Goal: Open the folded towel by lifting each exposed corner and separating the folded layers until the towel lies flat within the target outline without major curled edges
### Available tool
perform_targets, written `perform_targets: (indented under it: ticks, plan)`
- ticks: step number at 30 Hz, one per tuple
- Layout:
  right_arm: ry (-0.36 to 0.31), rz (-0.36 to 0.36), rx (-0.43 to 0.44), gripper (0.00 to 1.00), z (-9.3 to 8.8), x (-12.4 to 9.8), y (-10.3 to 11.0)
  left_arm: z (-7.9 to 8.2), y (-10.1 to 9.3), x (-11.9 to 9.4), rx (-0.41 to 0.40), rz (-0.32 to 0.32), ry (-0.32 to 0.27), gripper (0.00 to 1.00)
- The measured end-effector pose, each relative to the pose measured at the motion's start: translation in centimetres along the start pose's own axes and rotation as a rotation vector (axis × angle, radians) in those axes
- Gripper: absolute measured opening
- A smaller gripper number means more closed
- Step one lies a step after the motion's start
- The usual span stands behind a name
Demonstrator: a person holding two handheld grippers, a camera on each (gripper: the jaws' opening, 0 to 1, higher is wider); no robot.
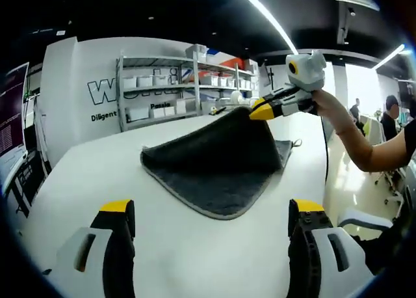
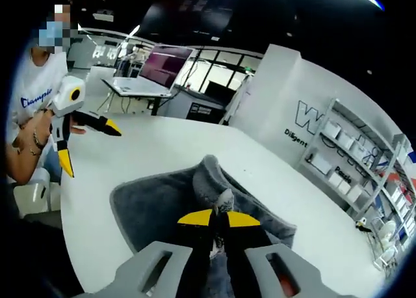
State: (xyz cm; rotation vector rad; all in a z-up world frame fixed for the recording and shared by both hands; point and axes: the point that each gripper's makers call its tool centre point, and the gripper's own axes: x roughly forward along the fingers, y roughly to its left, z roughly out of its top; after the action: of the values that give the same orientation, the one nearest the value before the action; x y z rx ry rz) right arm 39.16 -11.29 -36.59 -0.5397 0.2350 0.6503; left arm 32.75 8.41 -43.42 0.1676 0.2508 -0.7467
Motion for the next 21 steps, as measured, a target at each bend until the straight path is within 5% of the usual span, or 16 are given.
perform_targets:
  ticks: [12, 21]
  plan:
    - [0.002, -0.316, 0.111, 0.02, -3.2, -6.4, -12.6, -0.2, 0.1, 0.3, 0.010, -0.005, 0.016, 0.96]
    - [-0.001, -0.450, 0.190, 0.02, -6.0, -10.7, -17.7, -0.2, 0.4, 0.5, 0.005, 0.002, 0.017, 0.96]
